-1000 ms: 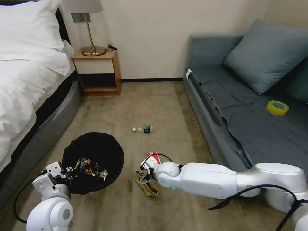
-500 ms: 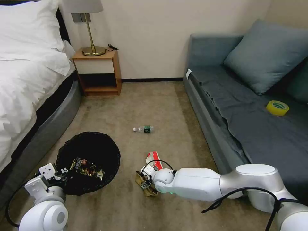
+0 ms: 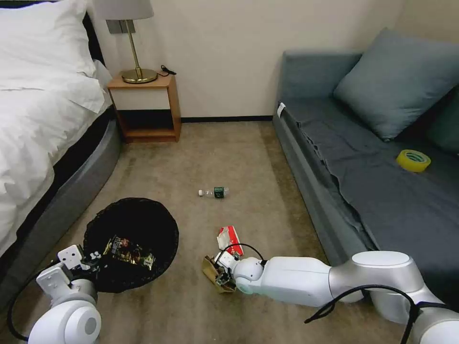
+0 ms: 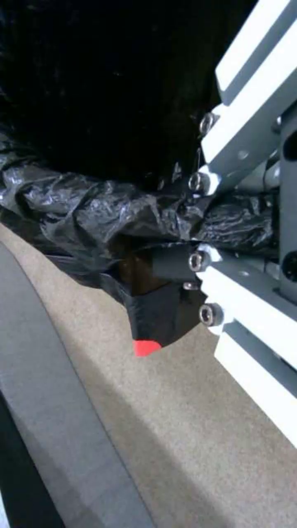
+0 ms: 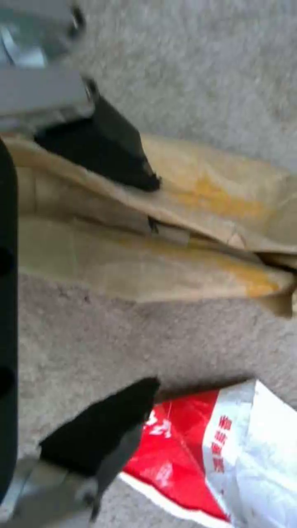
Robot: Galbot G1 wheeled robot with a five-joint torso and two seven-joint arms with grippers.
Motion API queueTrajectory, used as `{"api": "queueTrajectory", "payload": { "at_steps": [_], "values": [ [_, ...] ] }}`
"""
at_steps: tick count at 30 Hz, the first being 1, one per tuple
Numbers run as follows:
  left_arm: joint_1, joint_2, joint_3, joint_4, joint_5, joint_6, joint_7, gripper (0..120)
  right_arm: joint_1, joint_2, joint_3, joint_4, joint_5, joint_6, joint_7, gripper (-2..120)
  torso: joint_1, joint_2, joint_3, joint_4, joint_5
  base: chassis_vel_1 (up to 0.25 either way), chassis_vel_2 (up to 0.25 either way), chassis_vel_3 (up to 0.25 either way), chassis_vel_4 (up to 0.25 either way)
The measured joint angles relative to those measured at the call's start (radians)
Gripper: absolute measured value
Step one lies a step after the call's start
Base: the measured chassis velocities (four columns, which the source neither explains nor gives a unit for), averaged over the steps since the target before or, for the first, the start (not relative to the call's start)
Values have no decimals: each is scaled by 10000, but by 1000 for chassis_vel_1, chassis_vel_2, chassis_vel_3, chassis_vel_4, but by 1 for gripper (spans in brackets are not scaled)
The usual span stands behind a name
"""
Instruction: Pick up the trash bin, then pick up the garbage on the floor and place it into the trash bin.
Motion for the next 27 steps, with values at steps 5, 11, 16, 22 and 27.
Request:
{"api": "queueTrajectory", "payload": {
  "at_steps": [5, 11, 16, 22, 27],
  "values": [
    [-46, -3, 35, 52, 22, 0, 0, 3, -22, -21, -58, 87, -55, 135, -62, 67, 0, 1, 0, 0, 0, 0, 0, 0, 0],
    [-71, -14, 76, 82, 44, 0, 0, 3, -52, -59, -113, 163, -98, 239, -104, 42, 0, 0, 0, 0, 0, 0, 0, 0, 0],
    [-80, -28, 103, 99, 57, -1, -4, 3, -71, -98, -183, 213, -125, 321, -128, 23, 0, 1, 0, 0, 0, 0, 0, 0, 0],
    [-75, -37, 106, 147, 70, -22, -8, 3, -100, -153, -204, 330, -146, 407, -110, 5, 0, 1, 0, 1, 0, 0, 0, 0, 0],
    [-73, -62, 118, 149, 79, -32, -11, 3, -83, -240, -223, 554, -149, 493, -84, 0, 0, 0, 0, 0, 0, 0, 0, 0, 0]
  ]
}}
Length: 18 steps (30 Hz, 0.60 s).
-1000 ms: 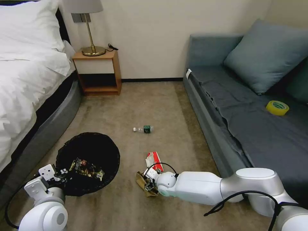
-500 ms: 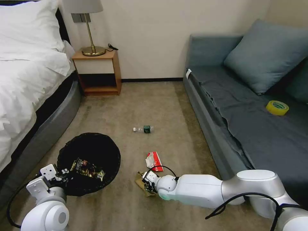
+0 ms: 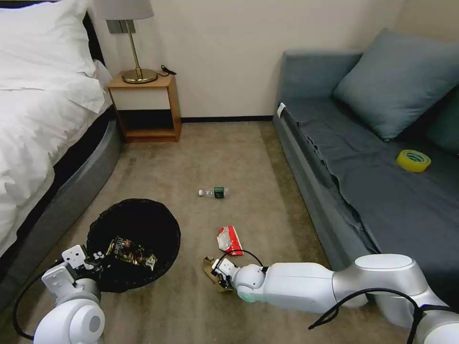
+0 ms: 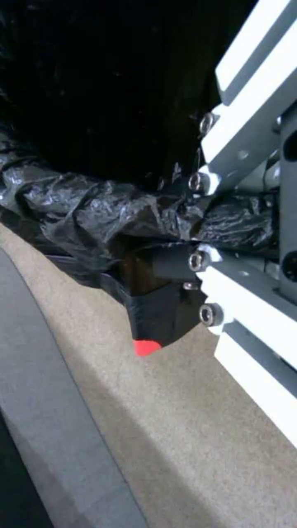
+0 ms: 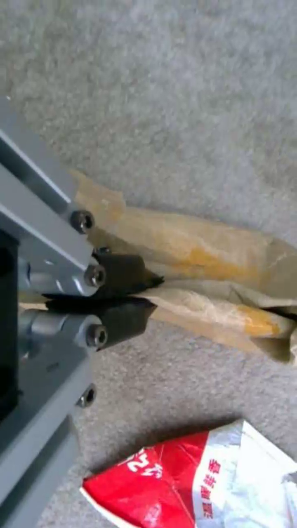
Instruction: Pick up the trash bin, then pick up the garbage on the floor and place it into the trash bin.
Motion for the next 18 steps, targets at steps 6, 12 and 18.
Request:
{"api": "queueTrajectory", "payload": {
  "at_steps": [6, 12, 18],
  "values": [
    [16, -9, -15, -32, 4, -13, -3, 3, 118, -203, 4, 429, 25, 123, 171, 0, 0, 0, 0, 0, 1, 0, 0, 0, 0],
    [29, -3, -53, -50, -6, -21, -4, 3, 376, -800, 190, 1172, 137, 155, 477, 0, 0, 0, 0, 2, 2, 0, 0, 0, 0],
    [26, 12, -32, -120, -15, -24, -15, 3, 628, -2200, 963, 2268, 55, 102, 832, 0, 0, 0, 1, 0, 3, 0, 0, 0, 0]
  ]
}}
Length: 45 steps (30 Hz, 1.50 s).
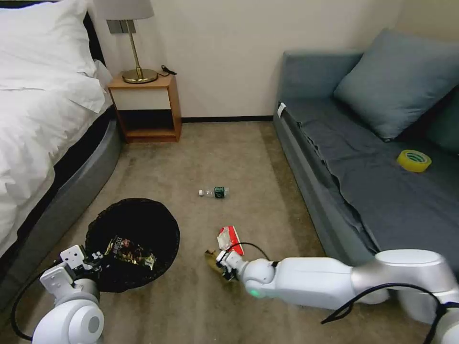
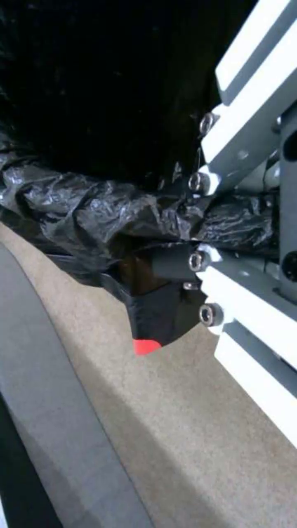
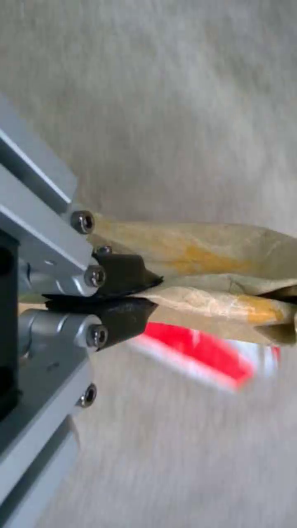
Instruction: Pick up the trash bin, then pick up the garbage on the floor and place it into the trash bin.
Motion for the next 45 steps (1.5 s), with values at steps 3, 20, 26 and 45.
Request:
{"api": "queueTrajectory", "payload": {
  "at_steps": [3, 20, 26, 45],
  "values": [
    [0, 22, 6, 6, 5, 2, -14, 3, 166, -647, 544, 755, -152, -90, 147, 0, 0, 0, -1, -2, -1, 0, 0, 0, 0],
    [3, -7, 422, 287, 131, -6, -42, 3, 531, 121, 3329, 5353, 1650, -688, 1761, 0, 0, 2, -1, -1, -5, 0, 0, 0, 0],
    [16, -35, 474, 200, 184, 31, -49, 3, 558, 2251, 2253, 4392, 1528, -262, 1914, 0, 0, 1, -1, 7, -6, 0, 0, 0, 0],
    [22, -115, 590, 100, 249, 54, -52, 3, 293, 2648, 1869, 3522, 775, -154, 1953, 42, 0, 1, -1, 0, -3, 0, 0, 0, 0]
  ]
}}
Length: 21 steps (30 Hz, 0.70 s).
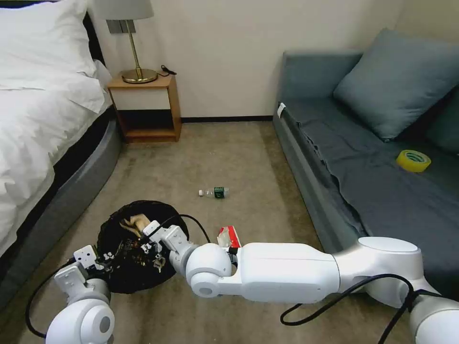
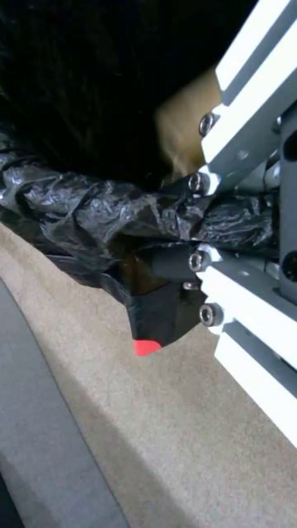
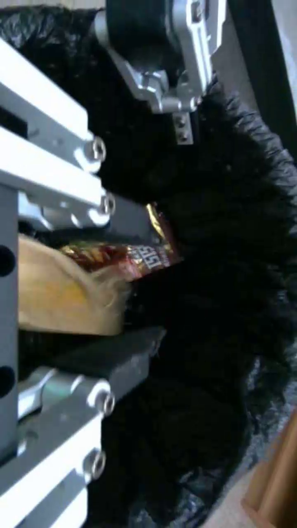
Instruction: Pick up the trash bin, then pick up the garbage on the floor and place it into the trash bin.
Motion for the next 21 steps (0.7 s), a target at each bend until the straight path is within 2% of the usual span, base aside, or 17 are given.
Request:
{"api": "queueTrajectory", "payload": {
  "at_steps": [2, 4, 6, 9, 10, 11, 12, 14, 15, 16, 17, 19, 20, 21],
  "values": [
    [0, -9, 8, -10, 10, 1, 0, 3, -23, -22, 39, 42, -10, 1, 0, 45, 0, 0, 0, 0, 0, 0, 0, 0, 0],
    [0, -29, 18, -23, 26, 3, 0, 3, -87, -80, 147, 134, -133, 32, 26, 56, 0, 0, 0, 1, 0, 0, 0, 0, 0],
    [-1, -36, 19, -24, 27, 2, 0, 3, -97, -104, 192, 164, -181, 52, 31, 59, 0, -1, 0, 1, 0, 0, 0, 0, 0],
    [12, -47, 5, -25, 33, 3, 5, 3, -137, -440, 723, 489, -387, 174, 22, 72, 0, -1, 0, 3, 0, 0, 0, 0, 0],
    [12, -47, 5, -25, 33, 3, 5, 3, -137, -440, 723, 489, -387, 174, 22, 72, 0, -1, 0, 3, 0, 0, 0, 0, 0],
    [23, -34, -5, -25, 32, -4, 35, 3, -193, -922, 1400, 837, -527, 302, -55, 80, 0, -2, 0, 6, 3, 0, 0, 0, 0],
    [29, -15, -17, -24, 29, -24, 67, 3, -232, -1288, 1766, 1024, -626, 417, -146, 82, 0, -1, 0, 5, 2, 0, 0, 0, 0],
    [23, 42, -40, 16, 25, -148, 214, 3, -514, -2739, 2976, 1607, -1145, 1123, -847, 93, 0, -2, 0, -1, 4, 0, 0, 0, 0],
    [23, 42, -40, 16, 25, -148, 214, 3, -514, -2739, 2976, 1607, -1145, 1123, -847, 93, 0, -2, 0, -1, 4, 0, 0, 0, 0],
    [23, 70, -37, 37, 20, -184, 271, 3, -862, -3473, 3792, 1963, -1577, 1514, -1258, 96, 1, -2, 0, -8, 5, 0, 0, 0, 0],
    [40, 114, -23, 77, 40, -253, 342, 3, -1689, -4268, 5127, 2522, -2168, 1845, -1699, 99, 0, -2, 0, -5, 5, 0, 0, 0, 0],
    [102, 157, -30, 103, 104, -327, 400, 3, -3160, -5188, 6908, 3225, -3220, 2252, -1973, 100, 0, -2, 0, -3, 7, 0, 0, 0, 0],
    [102, 157, -30, 103, 104, -327, 400, 3, -3160, -5188, 6908, 3225, -3220, 2252, -1973, 100, 0, -2, 0, -3, 7, 0, 0, 0, 0],
    [124, 169, -31, 107, 115, -355, 420, 3, -4283, -5630, 8229, 3702, -4023, 2441, -2023, 100, 0, -2, 0, -1, 6, 0, 0, 0, 0]
  ]
}}
